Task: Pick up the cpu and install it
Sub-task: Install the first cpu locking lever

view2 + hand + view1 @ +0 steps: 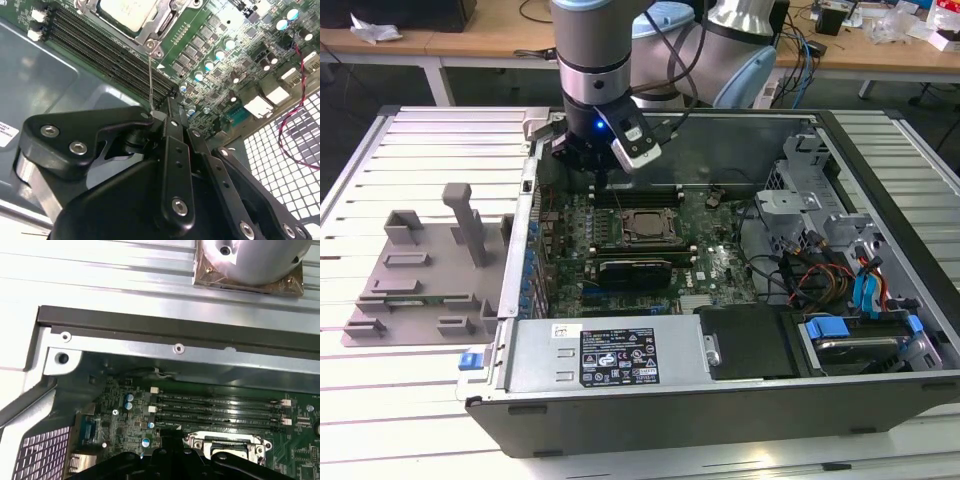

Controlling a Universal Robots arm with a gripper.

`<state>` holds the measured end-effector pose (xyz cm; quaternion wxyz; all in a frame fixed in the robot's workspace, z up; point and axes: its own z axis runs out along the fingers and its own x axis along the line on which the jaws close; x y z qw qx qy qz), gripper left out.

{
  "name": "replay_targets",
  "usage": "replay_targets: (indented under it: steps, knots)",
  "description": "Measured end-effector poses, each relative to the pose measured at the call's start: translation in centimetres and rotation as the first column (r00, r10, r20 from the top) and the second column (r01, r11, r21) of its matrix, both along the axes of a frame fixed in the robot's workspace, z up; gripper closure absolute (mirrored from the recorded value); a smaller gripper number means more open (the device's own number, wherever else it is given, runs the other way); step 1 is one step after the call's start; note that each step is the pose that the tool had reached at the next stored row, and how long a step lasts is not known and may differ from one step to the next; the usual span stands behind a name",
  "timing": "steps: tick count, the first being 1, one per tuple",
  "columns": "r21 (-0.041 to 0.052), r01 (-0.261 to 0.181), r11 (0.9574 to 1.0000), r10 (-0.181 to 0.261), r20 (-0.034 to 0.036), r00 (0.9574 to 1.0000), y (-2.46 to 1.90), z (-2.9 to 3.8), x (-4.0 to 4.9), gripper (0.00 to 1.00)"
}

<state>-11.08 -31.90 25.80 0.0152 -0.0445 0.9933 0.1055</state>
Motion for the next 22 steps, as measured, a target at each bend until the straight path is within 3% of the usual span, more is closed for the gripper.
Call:
replay_targets:
  steps: [4, 13, 17, 22]
  knots:
    - [0.0008, 0.000, 1.0000, 0.000, -0.0001, 1.0000, -0.01, 0.00, 0.28, 0.89]
    - [0.0007, 0.000, 1.0000, 0.000, -0.0013, 1.0000, -0.01, 0.00, 2.43, 0.89]
    - [0.0007, 0.000, 1.0000, 0.000, -0.0016, 1.0000, -0.02, -0.02, 3.91, 0.89]
    - [0.0007, 0.000, 1.0000, 0.000, -0.0020, 1.0000, -0.04, -0.02, 4.89, 0.89]
